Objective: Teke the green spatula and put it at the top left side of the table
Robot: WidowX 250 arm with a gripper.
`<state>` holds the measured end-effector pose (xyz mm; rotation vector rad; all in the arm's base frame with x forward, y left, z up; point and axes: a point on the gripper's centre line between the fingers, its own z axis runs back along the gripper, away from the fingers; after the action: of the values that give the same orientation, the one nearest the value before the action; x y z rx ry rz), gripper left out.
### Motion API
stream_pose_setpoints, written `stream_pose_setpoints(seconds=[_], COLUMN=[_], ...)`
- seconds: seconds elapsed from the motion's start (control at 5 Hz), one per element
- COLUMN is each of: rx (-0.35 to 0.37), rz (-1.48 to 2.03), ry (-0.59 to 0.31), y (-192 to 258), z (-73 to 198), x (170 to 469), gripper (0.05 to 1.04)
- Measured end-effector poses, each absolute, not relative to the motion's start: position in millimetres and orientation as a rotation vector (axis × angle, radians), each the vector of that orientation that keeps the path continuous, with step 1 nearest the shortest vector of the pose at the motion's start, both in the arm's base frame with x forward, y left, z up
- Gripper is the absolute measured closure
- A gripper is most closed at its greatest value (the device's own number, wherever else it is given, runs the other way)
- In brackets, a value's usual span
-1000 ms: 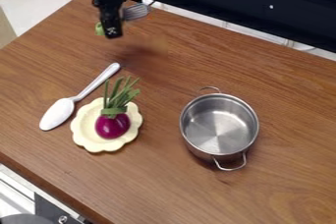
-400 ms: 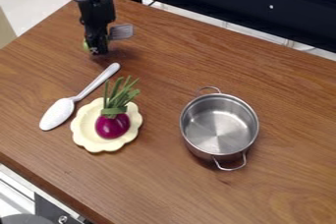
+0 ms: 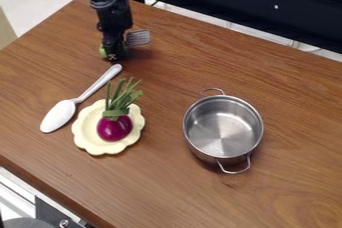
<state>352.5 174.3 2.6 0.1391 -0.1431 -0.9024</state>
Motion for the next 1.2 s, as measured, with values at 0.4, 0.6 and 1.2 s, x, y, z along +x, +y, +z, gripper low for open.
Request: stream_pose_setpoints(seconds=[0.4,0.6,1.2], rx=[0.169,0.176,0.171], rz=[-0.856,-0.834,-0.754], ry=[-0.138,-0.135,-0.158], y=[172,171,161], z=[5,4,16], x=[358,359,361], gripper=[0.389,0.124,0.084])
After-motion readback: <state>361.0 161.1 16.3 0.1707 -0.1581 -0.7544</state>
